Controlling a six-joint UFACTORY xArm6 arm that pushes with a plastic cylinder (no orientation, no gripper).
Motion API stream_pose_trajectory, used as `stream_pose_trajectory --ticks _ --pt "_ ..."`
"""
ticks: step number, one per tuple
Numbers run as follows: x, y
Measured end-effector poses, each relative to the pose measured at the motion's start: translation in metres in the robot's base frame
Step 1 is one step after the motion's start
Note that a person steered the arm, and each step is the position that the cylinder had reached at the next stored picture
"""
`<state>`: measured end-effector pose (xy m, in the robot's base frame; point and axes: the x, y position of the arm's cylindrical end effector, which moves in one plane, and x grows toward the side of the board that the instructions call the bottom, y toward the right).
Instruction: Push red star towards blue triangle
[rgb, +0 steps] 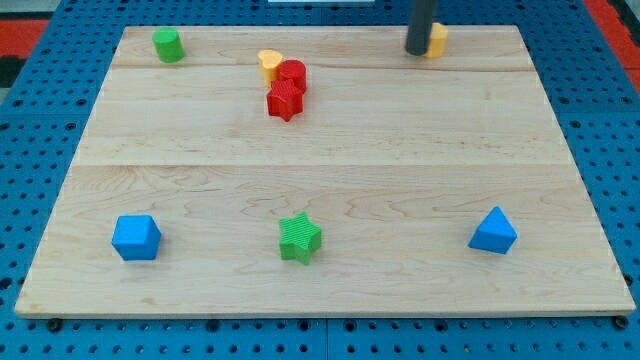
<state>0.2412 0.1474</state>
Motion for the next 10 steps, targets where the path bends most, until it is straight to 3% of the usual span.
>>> stream_pose_trajectory --ticks 1,4,5,6,8,10 --pt "0.0 0.02" --pt "-0.046 -0.124" --pt "-0.046 -0.178" --pt "-0.046 -0.184" --pt "-0.039 -0.259" --pt "0.04 -0.277"
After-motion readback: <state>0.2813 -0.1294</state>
